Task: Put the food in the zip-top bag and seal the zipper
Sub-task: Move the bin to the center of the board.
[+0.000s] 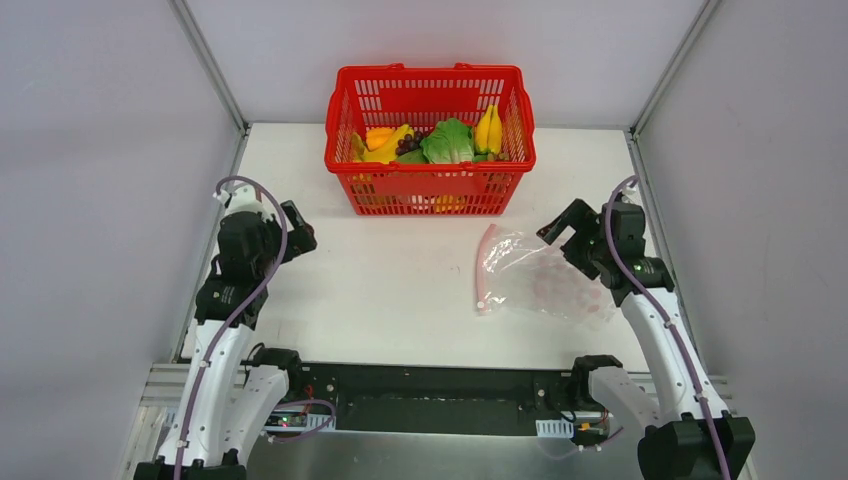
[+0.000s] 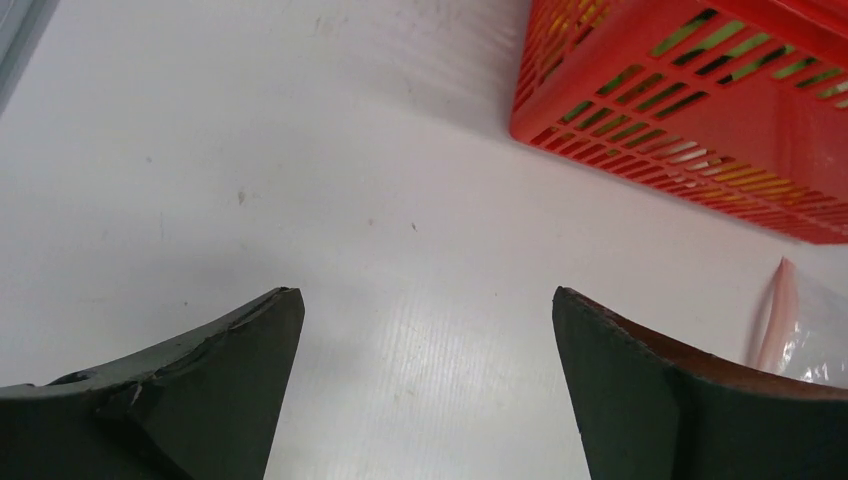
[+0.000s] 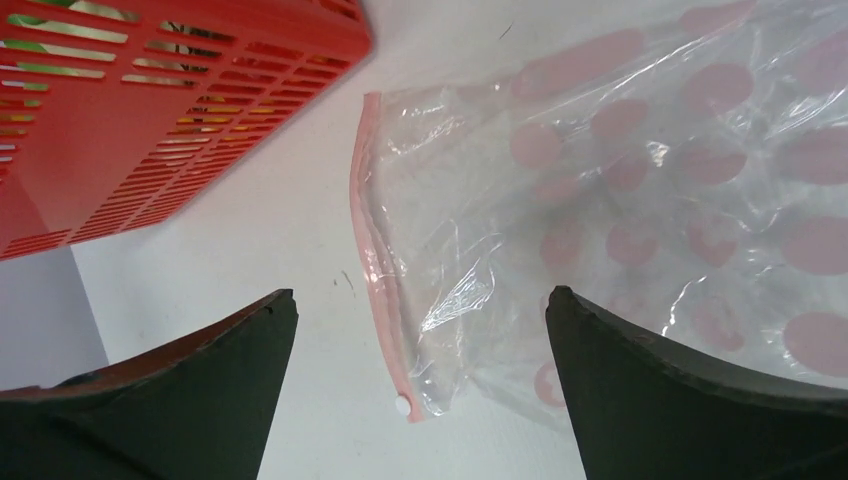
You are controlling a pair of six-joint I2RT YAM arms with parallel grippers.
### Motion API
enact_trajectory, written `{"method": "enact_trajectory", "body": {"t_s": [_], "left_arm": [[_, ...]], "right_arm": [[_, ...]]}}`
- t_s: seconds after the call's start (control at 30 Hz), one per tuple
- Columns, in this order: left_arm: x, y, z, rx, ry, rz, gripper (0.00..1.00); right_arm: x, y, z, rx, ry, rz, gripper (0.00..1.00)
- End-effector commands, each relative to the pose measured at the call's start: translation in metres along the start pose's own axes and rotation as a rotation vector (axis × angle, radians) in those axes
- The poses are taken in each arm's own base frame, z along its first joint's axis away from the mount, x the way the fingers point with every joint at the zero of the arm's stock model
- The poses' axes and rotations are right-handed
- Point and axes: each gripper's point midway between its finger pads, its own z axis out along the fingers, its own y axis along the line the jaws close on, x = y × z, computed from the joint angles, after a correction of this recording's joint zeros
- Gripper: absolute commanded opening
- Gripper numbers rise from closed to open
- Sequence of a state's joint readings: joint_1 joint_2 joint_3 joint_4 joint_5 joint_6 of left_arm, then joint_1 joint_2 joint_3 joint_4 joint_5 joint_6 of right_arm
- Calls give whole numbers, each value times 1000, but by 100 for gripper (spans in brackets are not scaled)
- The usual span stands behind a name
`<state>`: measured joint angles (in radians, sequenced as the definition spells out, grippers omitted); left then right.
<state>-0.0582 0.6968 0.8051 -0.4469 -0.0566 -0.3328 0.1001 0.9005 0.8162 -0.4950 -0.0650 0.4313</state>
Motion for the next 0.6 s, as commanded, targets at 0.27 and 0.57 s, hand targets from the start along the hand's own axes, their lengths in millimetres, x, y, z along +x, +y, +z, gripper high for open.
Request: {"method": "enact_trajectory", "body": {"t_s": [0.27,0.57], "left_arm": [[-4,-38,-8,173,27,-167,99],[-69,-133,-13,563,26,-87,99]], "right_arm": [[43,43,-6,-311,163,137,98],[70,34,-5,-315,268,168,98]]}}
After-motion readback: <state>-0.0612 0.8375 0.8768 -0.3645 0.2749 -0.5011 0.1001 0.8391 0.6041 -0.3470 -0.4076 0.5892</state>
